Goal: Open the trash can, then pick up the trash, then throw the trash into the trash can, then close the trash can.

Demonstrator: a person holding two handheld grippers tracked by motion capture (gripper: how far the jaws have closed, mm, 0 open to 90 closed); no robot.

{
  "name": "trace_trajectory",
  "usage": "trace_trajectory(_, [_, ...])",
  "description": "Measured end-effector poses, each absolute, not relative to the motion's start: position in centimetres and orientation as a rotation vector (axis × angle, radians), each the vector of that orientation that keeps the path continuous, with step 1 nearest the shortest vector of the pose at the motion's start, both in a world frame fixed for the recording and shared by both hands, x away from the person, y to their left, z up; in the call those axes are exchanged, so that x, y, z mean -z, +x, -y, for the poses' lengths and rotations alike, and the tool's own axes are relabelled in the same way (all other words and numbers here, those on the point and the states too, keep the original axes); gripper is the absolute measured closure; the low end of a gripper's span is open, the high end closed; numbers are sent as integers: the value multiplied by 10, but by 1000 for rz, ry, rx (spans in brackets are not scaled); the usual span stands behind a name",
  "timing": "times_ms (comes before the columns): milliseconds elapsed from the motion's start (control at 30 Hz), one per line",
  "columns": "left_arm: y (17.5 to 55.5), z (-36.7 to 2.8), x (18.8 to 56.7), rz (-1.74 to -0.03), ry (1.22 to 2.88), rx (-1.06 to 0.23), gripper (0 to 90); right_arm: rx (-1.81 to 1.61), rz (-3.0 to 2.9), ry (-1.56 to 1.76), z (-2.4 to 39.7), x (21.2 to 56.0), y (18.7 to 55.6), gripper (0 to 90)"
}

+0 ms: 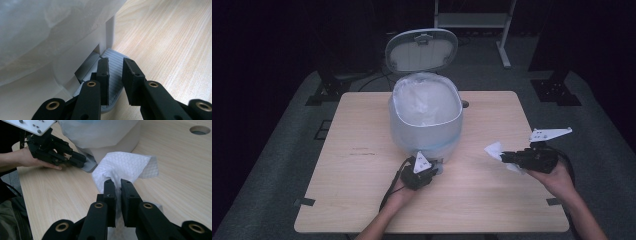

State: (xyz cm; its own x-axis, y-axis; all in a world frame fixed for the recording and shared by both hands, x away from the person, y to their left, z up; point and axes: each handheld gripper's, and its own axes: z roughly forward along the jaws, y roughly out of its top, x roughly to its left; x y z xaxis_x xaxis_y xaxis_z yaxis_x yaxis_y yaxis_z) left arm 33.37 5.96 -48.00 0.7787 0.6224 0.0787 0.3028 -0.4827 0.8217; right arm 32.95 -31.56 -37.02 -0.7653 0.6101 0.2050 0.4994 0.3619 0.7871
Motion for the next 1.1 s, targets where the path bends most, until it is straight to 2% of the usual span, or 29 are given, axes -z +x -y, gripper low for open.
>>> trace_trajectory(333, [334, -60, 480, -685, 2102, -465, 757, -1354, -2495, 970, 307, 347, 330, 824])
trace_trajectory(1100, [334, -60, 480, -690, 2091, -457, 758, -1388, -2480, 955, 309, 321, 329, 824])
